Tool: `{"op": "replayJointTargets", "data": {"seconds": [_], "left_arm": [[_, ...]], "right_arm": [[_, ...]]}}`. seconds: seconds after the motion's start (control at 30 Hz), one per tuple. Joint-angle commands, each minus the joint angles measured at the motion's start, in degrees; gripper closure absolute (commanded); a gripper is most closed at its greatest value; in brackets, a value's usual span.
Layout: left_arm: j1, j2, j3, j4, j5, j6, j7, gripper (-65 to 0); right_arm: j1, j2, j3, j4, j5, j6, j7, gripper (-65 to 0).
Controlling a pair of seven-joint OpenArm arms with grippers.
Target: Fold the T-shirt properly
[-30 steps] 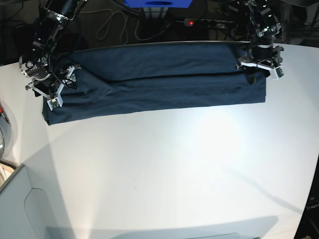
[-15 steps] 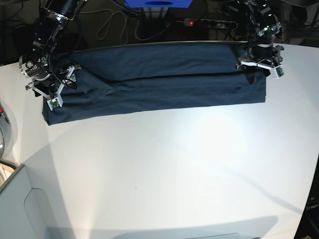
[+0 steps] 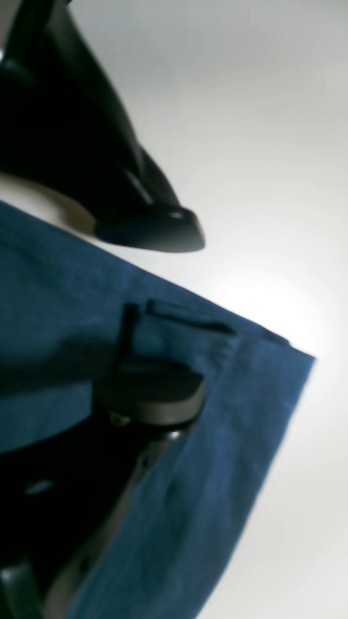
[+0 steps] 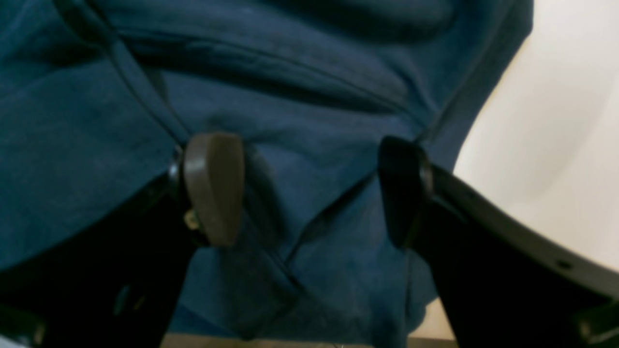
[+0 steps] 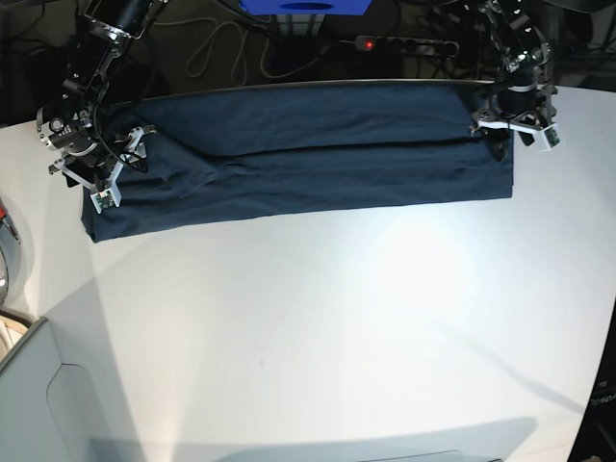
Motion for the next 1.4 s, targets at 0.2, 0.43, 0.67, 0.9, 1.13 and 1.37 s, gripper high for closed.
{"op": "replayJointTargets", "data": {"seconds": [0.2, 0.43, 0.67, 0.9, 1.13, 1.37], "left_arm": [[-0.2, -0.4, -0.1, -4.1, -0.4, -0.3, -1.5, -37.1], [0.2, -0.4, 2.3, -3.9, -0.4, -0.3, -1.5, -19.4], [0.1, -0.3, 2.5, -3.4, -0.4, -0.3, -1.5, -15.3], [0.3, 0.9, 2.6, 1.8, -0.4, -0.3, -1.2, 0.0], [3.7, 4.7, 7.5, 10.9, 0.0, -0.3, -1.2, 0.0], [8.2, 4.6, 26.5, 15.9, 0.2, 0.4, -1.5, 0.0]], "right_arm": [[0.4, 0.6, 0.2, 0.6, 0.1, 0.6, 0.0, -41.6], [0.5, 0.6, 0.2, 0.6, 0.1, 0.6, 0.0, -41.6], [0.5, 0.6, 0.2, 0.6, 0.1, 0.6, 0.0, -41.6], [0.5, 0.6, 0.2, 0.6, 0.1, 0.6, 0.0, -41.6], [0.6, 0.5, 0.2, 0.7, 0.1, 0.6, 0.0, -41.6], [0.6, 0.4, 0.2, 0.8, 0.1, 0.6, 0.0, -41.6]]}}
